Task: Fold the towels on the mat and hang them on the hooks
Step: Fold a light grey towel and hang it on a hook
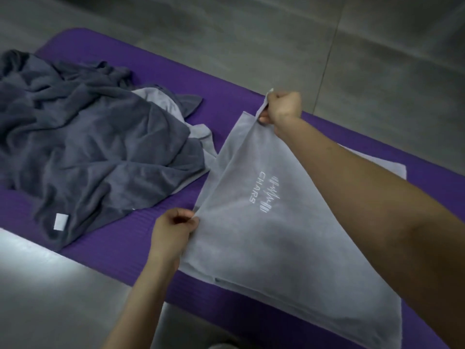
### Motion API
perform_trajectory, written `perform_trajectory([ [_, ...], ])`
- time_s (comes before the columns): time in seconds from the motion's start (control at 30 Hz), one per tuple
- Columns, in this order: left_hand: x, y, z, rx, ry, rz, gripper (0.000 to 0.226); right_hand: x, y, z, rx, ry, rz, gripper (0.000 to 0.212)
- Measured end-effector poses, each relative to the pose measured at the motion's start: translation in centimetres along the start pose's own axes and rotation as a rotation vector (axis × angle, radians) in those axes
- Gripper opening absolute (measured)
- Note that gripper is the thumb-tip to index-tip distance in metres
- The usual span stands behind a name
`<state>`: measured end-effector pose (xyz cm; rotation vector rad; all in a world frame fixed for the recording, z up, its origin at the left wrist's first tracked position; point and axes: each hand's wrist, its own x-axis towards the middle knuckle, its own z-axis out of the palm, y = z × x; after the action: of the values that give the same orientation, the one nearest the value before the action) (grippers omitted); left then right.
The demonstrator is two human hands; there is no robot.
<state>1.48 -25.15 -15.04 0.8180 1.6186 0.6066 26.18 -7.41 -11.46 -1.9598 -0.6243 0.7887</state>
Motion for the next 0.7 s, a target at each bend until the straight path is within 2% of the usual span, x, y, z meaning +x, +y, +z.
perform_trajectory([
  [0.13, 1.2, -2.5, 0.1, 0.263, 0.107, 0.119, 0.008, -0.5, 2.2, 2.4, 0.092, -0.074, 0.128, 0.033],
  [0.23, 1.7, -3.5, -0.4, 0.386, 0.111, 0.192, 0.007, -0.5, 4.2, 3.6, 0.087, -0.222, 0.185, 0.017],
  [0.33, 1.6, -4.0, -1.0, 0.449, 0.074, 0.257, 0.004, -1.0, 5.2, 3.7, 0.178, -0.371, 0.265, 0.034],
  [0.43, 1.5, -4.4, -1.6, 0.516, 0.071, 0.315, 0.004, -1.4, 5.3, 2.5, 0.162, -0.424, 0.219, 0.041],
  [0.57, 1.5, -4.6, -1.8, 0.656, 0.168, 0.376, 0.013, -3.0, 5.8, -1.1, 0.198, -0.334, 0.109, 0.042],
  [0.7, 0.6, -3.9, 0.0, 0.85, 0.246, 0.767, 0.015, -6.4, 9.4, -8.9, 0.083, -0.131, -0.015, 0.036],
])
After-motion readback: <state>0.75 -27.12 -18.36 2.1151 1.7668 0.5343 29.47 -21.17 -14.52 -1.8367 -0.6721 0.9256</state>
